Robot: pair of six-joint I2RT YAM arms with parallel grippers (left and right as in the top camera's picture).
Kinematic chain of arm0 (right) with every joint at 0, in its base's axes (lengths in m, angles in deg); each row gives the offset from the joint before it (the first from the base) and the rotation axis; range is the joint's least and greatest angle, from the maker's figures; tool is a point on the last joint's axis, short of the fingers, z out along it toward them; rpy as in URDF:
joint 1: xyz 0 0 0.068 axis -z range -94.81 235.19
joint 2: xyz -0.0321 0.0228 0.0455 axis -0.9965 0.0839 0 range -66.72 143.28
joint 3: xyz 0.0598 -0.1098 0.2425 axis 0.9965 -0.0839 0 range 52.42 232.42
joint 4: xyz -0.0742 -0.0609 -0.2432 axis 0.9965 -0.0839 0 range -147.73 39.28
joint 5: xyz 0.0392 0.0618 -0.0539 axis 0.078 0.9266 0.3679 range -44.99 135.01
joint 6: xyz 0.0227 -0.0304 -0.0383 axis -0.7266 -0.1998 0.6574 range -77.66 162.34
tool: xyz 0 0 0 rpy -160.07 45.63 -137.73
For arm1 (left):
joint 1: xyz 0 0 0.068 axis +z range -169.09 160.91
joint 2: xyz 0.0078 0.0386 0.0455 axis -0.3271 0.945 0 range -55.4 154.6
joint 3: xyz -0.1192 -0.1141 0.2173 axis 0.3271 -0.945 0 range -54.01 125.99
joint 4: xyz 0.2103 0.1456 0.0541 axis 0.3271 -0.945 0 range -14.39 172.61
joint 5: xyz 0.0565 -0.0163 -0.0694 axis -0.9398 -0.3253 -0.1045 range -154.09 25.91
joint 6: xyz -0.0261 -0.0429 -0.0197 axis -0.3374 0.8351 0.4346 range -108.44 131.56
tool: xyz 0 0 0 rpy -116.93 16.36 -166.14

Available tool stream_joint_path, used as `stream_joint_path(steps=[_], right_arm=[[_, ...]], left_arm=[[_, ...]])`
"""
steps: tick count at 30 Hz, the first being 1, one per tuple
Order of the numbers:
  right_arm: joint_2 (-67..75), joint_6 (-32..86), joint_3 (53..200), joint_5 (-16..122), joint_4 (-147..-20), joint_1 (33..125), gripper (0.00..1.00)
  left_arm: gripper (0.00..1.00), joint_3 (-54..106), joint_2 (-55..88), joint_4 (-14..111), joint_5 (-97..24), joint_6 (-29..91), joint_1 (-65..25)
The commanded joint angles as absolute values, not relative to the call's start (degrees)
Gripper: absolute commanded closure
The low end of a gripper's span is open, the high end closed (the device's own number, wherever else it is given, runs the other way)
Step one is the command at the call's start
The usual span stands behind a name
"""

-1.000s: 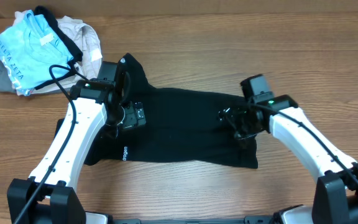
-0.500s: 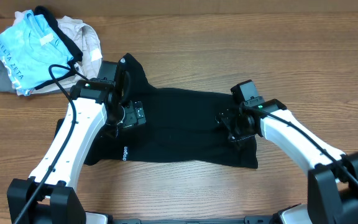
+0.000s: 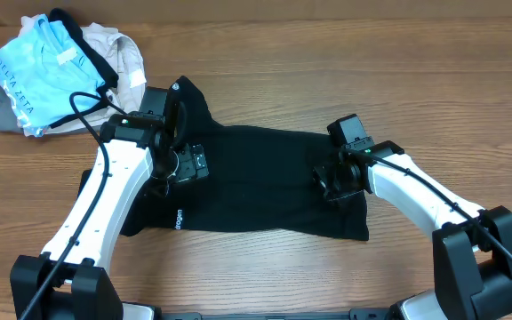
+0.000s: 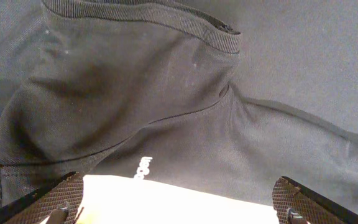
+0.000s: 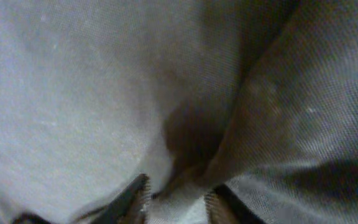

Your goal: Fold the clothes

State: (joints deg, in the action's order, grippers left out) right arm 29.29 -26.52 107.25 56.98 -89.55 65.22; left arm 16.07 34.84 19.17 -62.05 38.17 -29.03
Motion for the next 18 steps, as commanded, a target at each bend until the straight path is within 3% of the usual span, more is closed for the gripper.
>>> stream_joint_path(steps=[1, 3, 5, 18], right_arm=[[29.42, -26.89, 107.25, 56.56, -88.88, 65.26, 0.77], [29.42, -26.89, 107.25, 56.11, -88.13, 65.44, 0.89], [29.42, -26.92, 107.25, 55.14, -87.39, 65.44, 0.94], [29.42, -26.92, 107.23, 54.01, -82.32, 65.44, 0.96]], left_arm=[[0.0, 15.88, 35.41, 19.24, -62.86, 38.58, -29.2], [0.0, 15.88, 35.41, 19.24, -62.86, 38.58, -29.2], [0.0, 15.88, 35.41, 19.31, -62.88, 38.58, -29.2], [0.0, 15.85, 35.41, 19.61, -63.07, 38.56, -29.2]])
